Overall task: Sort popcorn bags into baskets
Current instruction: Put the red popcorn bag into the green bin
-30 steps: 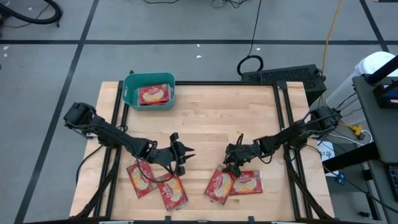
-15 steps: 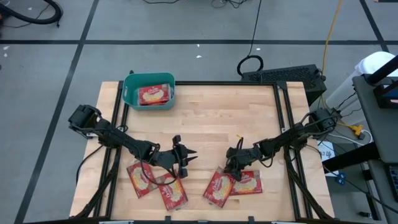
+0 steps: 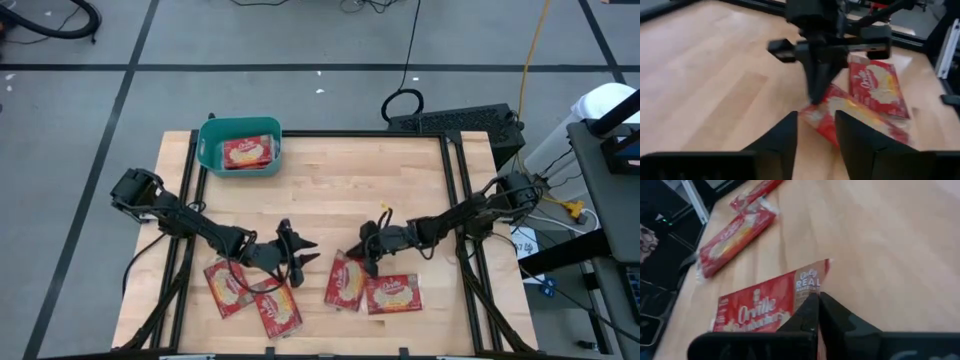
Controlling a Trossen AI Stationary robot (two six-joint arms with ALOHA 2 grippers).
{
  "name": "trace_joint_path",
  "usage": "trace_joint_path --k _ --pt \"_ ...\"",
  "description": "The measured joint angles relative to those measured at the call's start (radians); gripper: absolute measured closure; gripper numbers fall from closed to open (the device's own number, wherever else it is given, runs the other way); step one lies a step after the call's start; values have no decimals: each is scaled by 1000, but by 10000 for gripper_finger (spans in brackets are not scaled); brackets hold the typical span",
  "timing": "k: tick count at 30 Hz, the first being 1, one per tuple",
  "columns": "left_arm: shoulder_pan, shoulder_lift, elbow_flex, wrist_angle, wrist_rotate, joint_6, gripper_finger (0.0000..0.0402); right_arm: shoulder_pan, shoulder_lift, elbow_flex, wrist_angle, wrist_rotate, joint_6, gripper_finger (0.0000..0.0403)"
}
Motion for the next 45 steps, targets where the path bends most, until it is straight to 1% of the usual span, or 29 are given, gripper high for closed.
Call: trace_joint_path --k 4,8,11,15,18,19,21,24,27,31,32,33,34,38,41,45 --pt "-7 61 0 42 5 -60 207 -36 -9 0 6 -1 -58 402" --pt "-13 162 3 197 5 -118 148 -60 -34 0 -6 -1 -115 403" --pt "-11 240 4 316 2 -134 115 -72 -60 2 6 0 -159 403" --pt "0 304 6 370 -23 -195 94 -82 -90 2 20 2 -209 403" --pt "19 341 5 357 -18 -250 95 -90 -99 2 28 1 -228 403" --pt "25 350 5 372 -4 -251 99 -92 -99 2 26 1 -230 403" --pt "34 369 5 419 57 -229 116 -95 -97 2 24 2 -235 403" --pt "47 387 5 454 155 -197 162 -95 -98 2 50 2 -259 403" --pt "61 389 7 462 208 -157 234 -95 -97 2 81 2 -280 403" --pt "71 389 8 475 232 -99 352 -100 -98 2 99 2 -301 403" --pt "76 389 8 473 239 -85 373 -102 -98 2 97 1 -306 403" --pt "83 389 8 470 244 -70 382 -104 -98 2 97 1 -309 403" --pt "90 386 8 464 244 -58 382 -107 -98 2 97 1 -309 403" --pt "125 331 7 368 280 6 362 -128 -121 2 65 0 -301 391" --pt "157 252 7 196 296 56 364 -157 -174 2 -8 0 -295 369" --pt "206 121 7 -64 315 112 383 -203 -270 2 -104 1 -294 326"
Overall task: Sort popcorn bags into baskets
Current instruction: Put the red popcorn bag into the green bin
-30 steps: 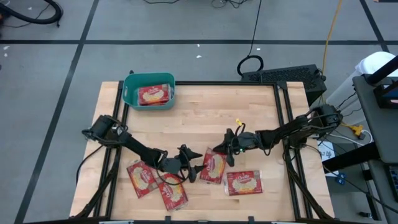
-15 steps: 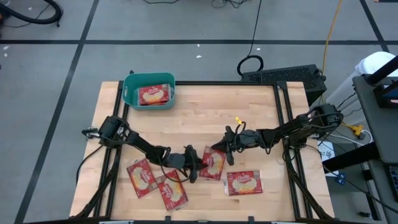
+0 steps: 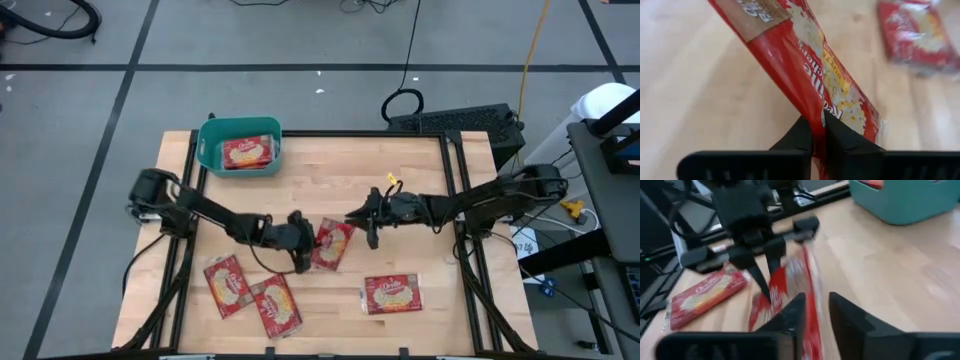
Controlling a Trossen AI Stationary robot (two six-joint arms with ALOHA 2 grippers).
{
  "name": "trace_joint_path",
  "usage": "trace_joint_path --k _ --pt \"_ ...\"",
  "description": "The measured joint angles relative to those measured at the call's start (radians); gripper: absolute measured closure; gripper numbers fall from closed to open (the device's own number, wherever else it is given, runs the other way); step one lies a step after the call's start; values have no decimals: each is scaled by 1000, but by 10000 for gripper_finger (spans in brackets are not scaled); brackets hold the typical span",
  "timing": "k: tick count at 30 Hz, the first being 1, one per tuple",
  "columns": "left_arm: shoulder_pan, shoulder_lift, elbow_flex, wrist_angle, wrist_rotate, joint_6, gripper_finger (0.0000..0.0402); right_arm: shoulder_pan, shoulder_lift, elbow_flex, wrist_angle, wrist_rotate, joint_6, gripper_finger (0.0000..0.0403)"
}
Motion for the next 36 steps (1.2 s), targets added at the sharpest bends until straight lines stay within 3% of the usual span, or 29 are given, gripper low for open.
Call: trace_joint_path --k 4,9,16,24,30,36 --pt "50 -129 0 -168 30 96 382 -53 -63 0 -68 -7 56 270" --pt "115 -261 0 -248 74 213 362 -104 -75 20 -65 -54 95 185" --pt "201 -334 0 -370 133 296 381 -143 -57 108 -76 -55 -25 114" --pt "253 -330 0 -412 178 333 371 -155 42 154 -85 -80 -124 126" --pt "256 -330 0 -416 188 350 368 -154 172 159 21 -80 -139 144" --pt "244 -330 0 -410 190 349 367 -151 246 158 120 -153 -154 196"
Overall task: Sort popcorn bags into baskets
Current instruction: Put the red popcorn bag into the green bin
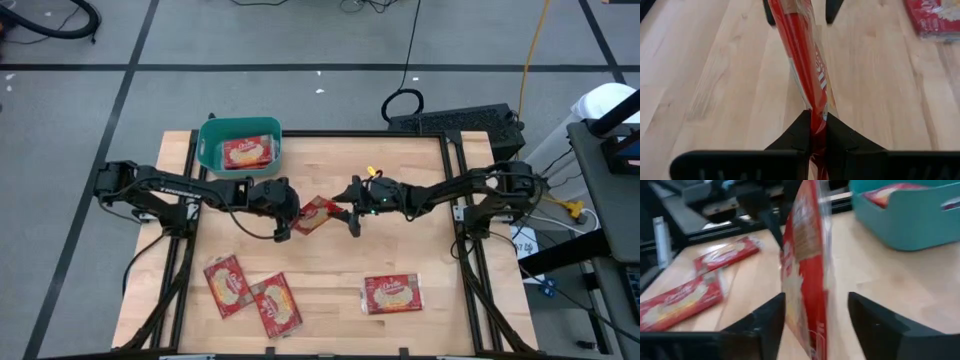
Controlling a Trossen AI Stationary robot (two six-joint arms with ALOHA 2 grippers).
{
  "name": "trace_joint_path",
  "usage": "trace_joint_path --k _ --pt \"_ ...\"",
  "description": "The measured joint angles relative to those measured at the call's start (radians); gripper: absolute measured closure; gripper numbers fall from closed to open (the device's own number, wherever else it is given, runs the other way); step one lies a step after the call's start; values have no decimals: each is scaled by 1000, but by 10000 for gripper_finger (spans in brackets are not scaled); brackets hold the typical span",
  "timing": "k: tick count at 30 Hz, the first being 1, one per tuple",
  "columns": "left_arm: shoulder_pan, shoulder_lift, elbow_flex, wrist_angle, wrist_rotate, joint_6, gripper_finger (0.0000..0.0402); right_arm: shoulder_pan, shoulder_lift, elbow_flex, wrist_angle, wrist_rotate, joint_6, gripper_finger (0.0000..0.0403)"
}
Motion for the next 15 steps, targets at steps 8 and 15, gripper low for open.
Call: trace_joint_path --k 8,15 --pt "-53 0 0 59 -11 -75 354 15 37 -1 -2 -89 -12 358" --pt "-78 -1 0 8 -175 -214 244 27 24 -1 -15 -78 -34 376"
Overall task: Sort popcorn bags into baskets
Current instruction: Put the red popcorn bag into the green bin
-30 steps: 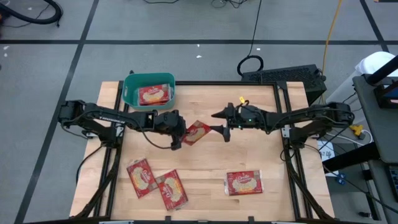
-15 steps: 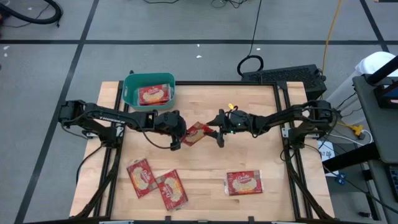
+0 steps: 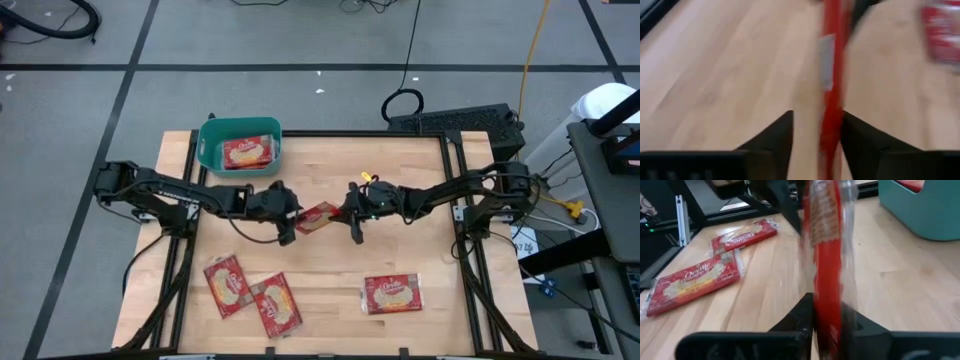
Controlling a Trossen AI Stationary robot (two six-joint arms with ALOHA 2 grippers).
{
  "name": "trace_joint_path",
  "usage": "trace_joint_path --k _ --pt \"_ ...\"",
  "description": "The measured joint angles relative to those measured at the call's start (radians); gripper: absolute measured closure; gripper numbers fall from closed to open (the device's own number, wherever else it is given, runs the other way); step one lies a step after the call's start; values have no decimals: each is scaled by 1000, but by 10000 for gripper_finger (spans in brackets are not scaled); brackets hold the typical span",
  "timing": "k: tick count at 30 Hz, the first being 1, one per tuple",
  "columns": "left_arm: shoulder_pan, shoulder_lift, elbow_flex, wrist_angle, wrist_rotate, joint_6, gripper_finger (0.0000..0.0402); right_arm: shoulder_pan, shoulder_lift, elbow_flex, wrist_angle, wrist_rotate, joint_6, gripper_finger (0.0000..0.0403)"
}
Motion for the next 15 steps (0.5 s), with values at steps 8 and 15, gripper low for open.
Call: trace_joint_path --k 8,15 --pt "-12 -2 -53 -109 -63 -159 178 -15 -80 0 -127 3 -4 395" --pt "-47 -8 -213 195 -98 -210 200 -20 -141 -27 -121 73 -16 392"
